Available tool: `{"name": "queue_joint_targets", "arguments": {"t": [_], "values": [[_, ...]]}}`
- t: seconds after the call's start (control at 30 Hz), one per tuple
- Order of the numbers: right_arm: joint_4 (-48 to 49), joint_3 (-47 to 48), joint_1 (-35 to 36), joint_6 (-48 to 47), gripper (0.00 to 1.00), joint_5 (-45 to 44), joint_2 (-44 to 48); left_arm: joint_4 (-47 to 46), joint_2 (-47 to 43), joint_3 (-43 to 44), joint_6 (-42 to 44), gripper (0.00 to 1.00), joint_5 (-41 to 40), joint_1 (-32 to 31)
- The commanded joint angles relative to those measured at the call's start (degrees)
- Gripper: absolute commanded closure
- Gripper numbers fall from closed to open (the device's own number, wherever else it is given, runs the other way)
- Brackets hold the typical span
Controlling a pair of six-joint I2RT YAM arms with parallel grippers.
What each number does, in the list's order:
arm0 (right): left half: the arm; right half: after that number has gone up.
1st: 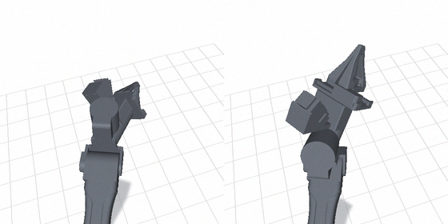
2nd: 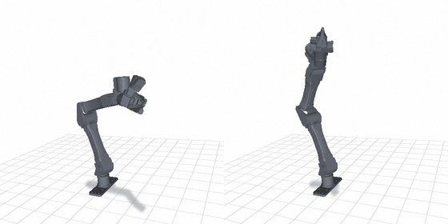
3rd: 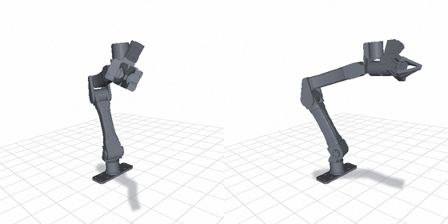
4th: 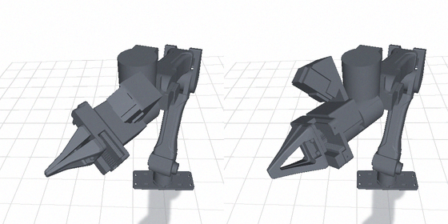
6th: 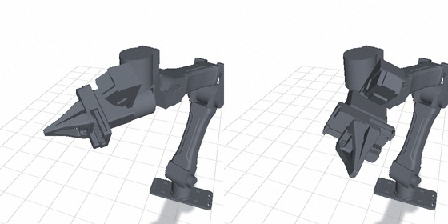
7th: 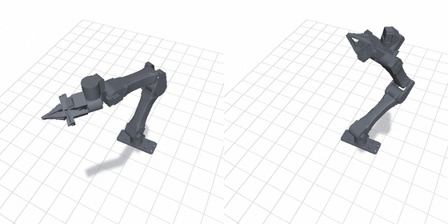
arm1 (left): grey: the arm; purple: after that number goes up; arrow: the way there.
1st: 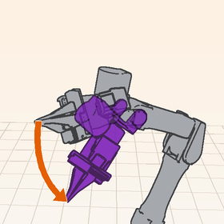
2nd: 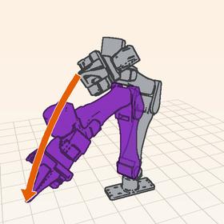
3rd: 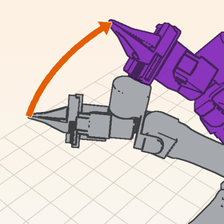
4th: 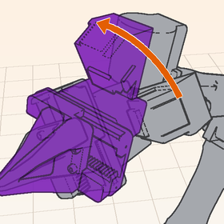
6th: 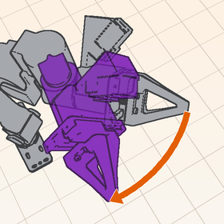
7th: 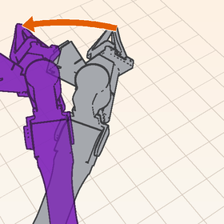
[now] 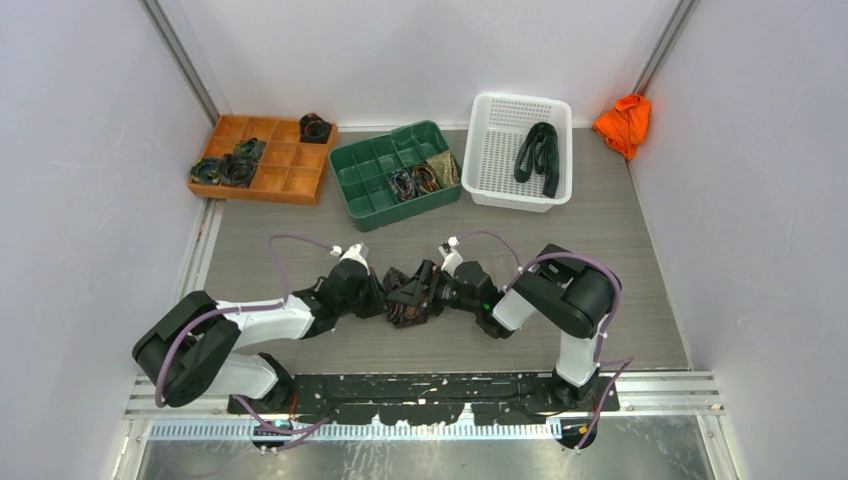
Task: Roll the ties
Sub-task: Roll the tie at the center of the board.
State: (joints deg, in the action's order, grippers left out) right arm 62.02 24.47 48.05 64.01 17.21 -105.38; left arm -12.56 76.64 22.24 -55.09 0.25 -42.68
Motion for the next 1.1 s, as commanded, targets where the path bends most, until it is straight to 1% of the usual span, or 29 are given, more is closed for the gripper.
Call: {"name": "queue_joint_targets", "arguments": {"t": [0.0, 0.07, 0.2, 0.3, 0.33, 0.43, 0.5, 0.53, 0.6, 0.67, 0.8, 0.87, 1.07], "values": [[-14.8, -2.6, 1.4, -2.9, 0.20, 1.6, -2.0, 0.4, 0.7, -0.7, 0.6, 1.00, 0.2, -0.4], [-16.4, -2.1, 1.4, -3.9, 0.20, 1.6, -1.4, 0.5, 0.7, -0.8, 0.7, 1.00, 0.2, -0.4], [-20.6, -0.7, 1.5, -5.1, 0.13, 0.3, 0.9, 0.6, 1.2, -0.7, 1.1, 1.00, 0.2, -0.4], [-30.7, 2.7, 1.5, -8.9, 0.03, -3.6, 4.8, 1.1, 1.3, -0.6, 1.6, 1.00, 0.2, -0.4], [-34.3, 4.1, 1.4, -11.1, 0.01, -6.2, 6.5, 1.6, 0.9, -0.6, 1.8, 1.00, 0.2, -0.4], [-44.6, 8.7, 0.8, -16.1, 0.00, -13.2, 9.9, 4.6, -0.3, -0.3, 3.1, 1.00, -2.9, -0.4], [-51.7, 12.9, -0.4, -19.4, 0.00, -16.7, 11.4, 9.2, -1.5, 0.9, 4.5, 1.00, -5.4, -0.4], [-54.8, 14.7, -0.9, -20.7, 0.00, -19.9, 12.3, 11.7, -2.4, 1.6, 5.2, 1.00, -7.0, -0.4], [-59.0, 17.3, -2.0, -23.3, 0.00, -22.7, 14.3, 17.3, -4.1, 2.8, 6.2, 1.00, -10.5, -0.4], [-61.3, 18.9, -3.1, -25.3, 0.00, -23.4, 16.5, 20.5, -6.0, 3.1, 6.8, 1.00, -13.5, -0.4], [-67.4, 21.7, -4.2, -28.1, 0.00, -24.9, 20.5, 22.0, -8.9, 2.4, 7.2, 1.00, -16.1, -0.2], [-69.5, 21.4, -4.3, -27.9, 0.00, -28.0, 23.5, 22.9, -9.3, 2.6, 6.8, 1.00, -16.9, -0.1], [-77.5, 19.4, -4.4, -27.3, 0.01, -33.9, 30.2, 21.3, -6.6, 4.8, 7.4, 1.00, -16.6, 0.4]]}}
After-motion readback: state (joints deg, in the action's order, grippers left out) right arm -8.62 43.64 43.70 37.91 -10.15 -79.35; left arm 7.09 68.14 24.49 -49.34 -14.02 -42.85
